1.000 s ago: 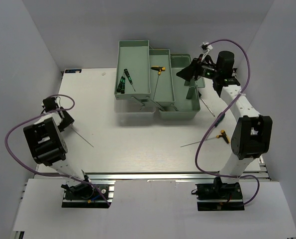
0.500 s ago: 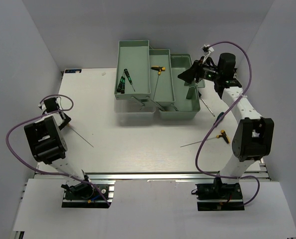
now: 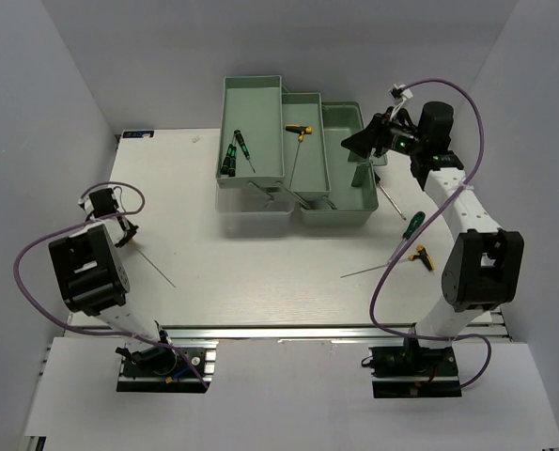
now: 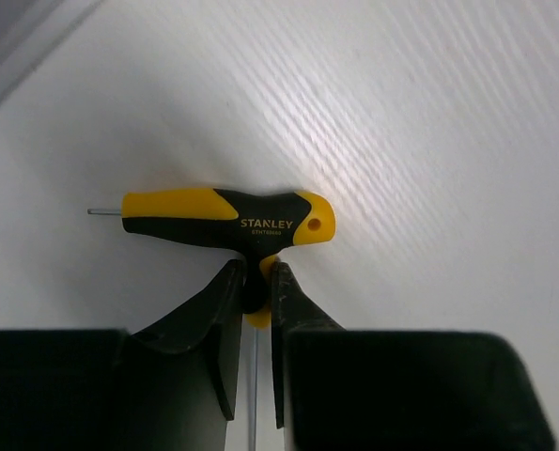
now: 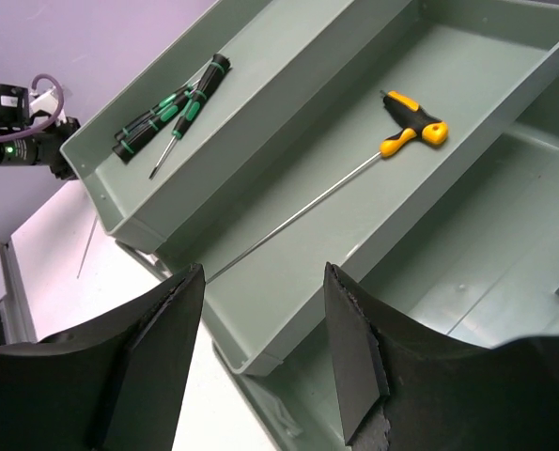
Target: Sort the tools into containers
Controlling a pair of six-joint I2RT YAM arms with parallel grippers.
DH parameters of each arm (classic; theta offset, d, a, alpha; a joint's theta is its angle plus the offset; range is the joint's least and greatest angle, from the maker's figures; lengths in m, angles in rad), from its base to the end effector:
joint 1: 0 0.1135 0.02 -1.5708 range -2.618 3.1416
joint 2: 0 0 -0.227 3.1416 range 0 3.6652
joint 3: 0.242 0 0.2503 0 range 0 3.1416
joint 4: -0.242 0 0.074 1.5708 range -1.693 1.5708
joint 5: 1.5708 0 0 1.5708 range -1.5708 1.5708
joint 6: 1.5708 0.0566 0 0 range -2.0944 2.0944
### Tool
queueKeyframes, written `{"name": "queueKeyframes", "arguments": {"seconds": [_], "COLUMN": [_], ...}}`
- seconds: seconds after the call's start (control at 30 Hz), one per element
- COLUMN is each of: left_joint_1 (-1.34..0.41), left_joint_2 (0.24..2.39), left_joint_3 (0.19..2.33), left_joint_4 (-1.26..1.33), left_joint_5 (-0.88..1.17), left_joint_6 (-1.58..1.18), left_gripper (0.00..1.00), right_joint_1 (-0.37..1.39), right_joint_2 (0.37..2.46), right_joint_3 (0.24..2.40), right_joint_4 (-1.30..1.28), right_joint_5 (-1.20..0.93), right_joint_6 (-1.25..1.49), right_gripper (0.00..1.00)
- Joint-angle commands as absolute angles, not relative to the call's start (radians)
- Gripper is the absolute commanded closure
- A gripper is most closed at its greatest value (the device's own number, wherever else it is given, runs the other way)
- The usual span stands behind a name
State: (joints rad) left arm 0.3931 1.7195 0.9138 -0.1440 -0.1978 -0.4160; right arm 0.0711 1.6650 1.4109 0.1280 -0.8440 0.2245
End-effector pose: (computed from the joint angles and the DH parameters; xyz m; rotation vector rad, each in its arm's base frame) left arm 0.3103 0.1407 0.0989 -1.0609 2.2748 0.2397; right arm 0.3983 0.0708 0.3224 -0.5147 1.6635 0.9292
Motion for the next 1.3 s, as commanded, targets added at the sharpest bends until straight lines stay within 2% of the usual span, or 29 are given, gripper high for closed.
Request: {"name": "queueKeyframes", "arguments": {"seconds": [0.0,0.17,0.23,0.53,0.67,0.7,0.77,0.83,0.93,1.1,1.13,1.2,1.27], "left_joint_1": [0.373,0.353,0.338,0.151,0.019,-0.010,-0.092,-0.147,-0.282,-0.414,-0.420,-0.437,-0.449], "left_joint_2": [1.640,1.456,1.402,1.122,1.005,1.000,1.034,1.128,1.285,1.763,1.828,2.007,2.122], "left_joint_3": [0.838,0.833,0.848,0.923,1.033,1.069,1.150,1.274,1.492,1.960,2.114,2.256,2.377], "left_joint_4": [-0.196,-0.204,-0.219,-0.360,-0.406,-0.413,-0.420,-0.378,-0.318,-0.348,-0.354,-0.368,-0.344], "left_joint_5": [-0.114,-0.038,-0.016,0.044,0.025,0.025,0.026,0.055,0.090,0.158,0.178,0.183,0.178], "left_joint_6": [-0.423,-0.497,-0.543,-0.663,-0.710,-0.713,-0.710,-0.704,-0.666,-0.574,-0.565,-0.545,-0.528], "left_gripper": [0.88,0.94,0.99,1.00,1.00,1.00,1.00,1.00,1.00,1.00,1.00,1.00,1.00], "right_joint_1": [0.061,0.055,0.054,0.046,0.046,0.046,0.043,0.040,0.028,-0.018,-0.028,-0.058,-0.086], "right_joint_2": [1.608,1.586,1.578,1.529,1.526,1.531,1.543,1.543,1.539,1.531,1.523,1.513,1.493], "right_joint_3": [1.391,1.361,1.347,1.304,1.313,1.319,1.335,1.333,1.313,1.255,1.247,1.215,1.192], "right_joint_4": [0.169,0.176,0.178,0.141,0.013,-0.017,-0.078,-0.118,-0.133,-0.164,-0.175,-0.183,-0.198], "right_joint_5": [-0.859,-0.880,-0.882,-0.858,-0.799,-0.772,-0.688,-0.599,-0.554,-0.511,-0.502,-0.489,-0.482], "right_joint_6": [0.236,0.239,0.236,0.201,0.073,0.049,0.005,-0.066,-0.115,-0.143,-0.137,-0.130,-0.132], "right_gripper": [0.41,0.41,0.41,0.40,0.41,0.44,0.69,1.00,1.00,1.00,0.94,0.85,0.82]}}
